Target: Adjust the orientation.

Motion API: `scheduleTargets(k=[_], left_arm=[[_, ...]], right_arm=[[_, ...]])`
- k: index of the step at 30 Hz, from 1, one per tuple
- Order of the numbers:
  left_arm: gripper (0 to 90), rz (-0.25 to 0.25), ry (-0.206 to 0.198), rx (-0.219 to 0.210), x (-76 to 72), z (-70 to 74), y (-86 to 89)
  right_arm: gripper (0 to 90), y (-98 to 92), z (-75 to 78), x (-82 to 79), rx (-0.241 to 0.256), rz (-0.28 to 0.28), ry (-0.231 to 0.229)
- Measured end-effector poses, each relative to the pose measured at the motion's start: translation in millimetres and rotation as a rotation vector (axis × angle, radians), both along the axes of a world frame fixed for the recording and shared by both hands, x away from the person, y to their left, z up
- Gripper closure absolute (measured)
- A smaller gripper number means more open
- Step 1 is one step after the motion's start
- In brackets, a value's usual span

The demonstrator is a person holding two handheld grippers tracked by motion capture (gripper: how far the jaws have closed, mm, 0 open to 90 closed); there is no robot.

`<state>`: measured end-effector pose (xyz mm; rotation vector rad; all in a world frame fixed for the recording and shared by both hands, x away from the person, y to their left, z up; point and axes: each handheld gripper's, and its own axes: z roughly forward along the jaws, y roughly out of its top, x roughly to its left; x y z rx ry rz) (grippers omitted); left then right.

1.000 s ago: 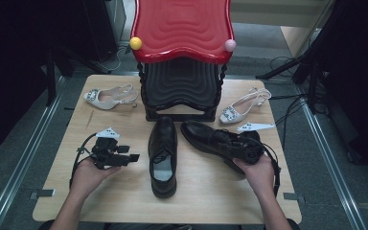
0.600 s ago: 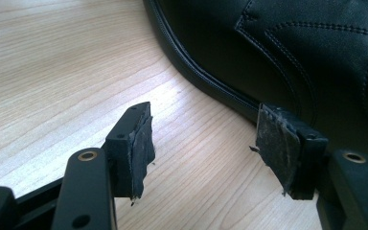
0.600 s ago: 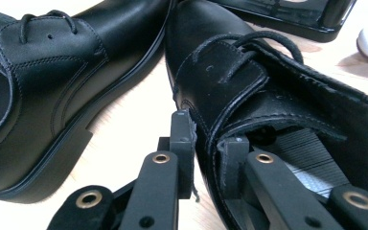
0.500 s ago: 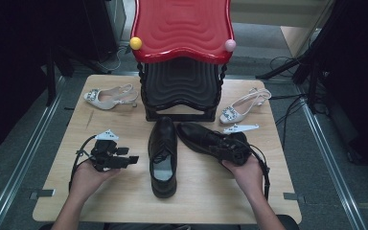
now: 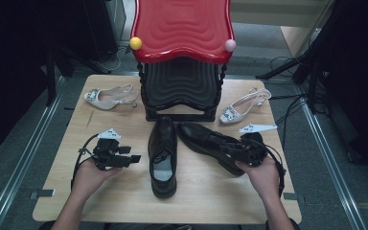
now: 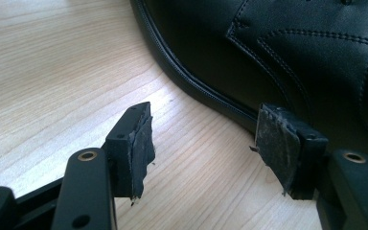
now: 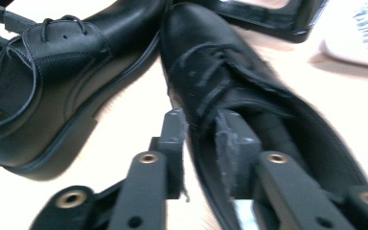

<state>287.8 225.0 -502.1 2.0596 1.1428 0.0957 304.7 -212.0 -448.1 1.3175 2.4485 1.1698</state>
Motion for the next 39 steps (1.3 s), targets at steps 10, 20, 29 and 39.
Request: scheduleTargets(k=[10, 20, 29, 39], left_arm=[[38.2, -0.008, 0.019, 0.006, 5.4, -2.6, -4.1], [38.2, -0.009, 0.016, 0.008, 6.0, -3.3, -6.1], [38.2, -0.008, 0.017, 0.009, 6.1, -3.3, -6.2], [38.2, -0.016, 0.019, 0.000, 7.4, -4.2, -9.2]], right_arm=[[90.0, -46.0, 0.3, 9.6, 0.013, -0.103, -0.046], [90.0, -73.9, -16.8, 26.6, -0.009, -0.185, -0.028], [90.0, -67.0, -27.0, 31.1, -0.025, -0.120, 0.027], [90.0, -58.3, -28.7, 21.5, 0.010, -0.047, 0.062]])
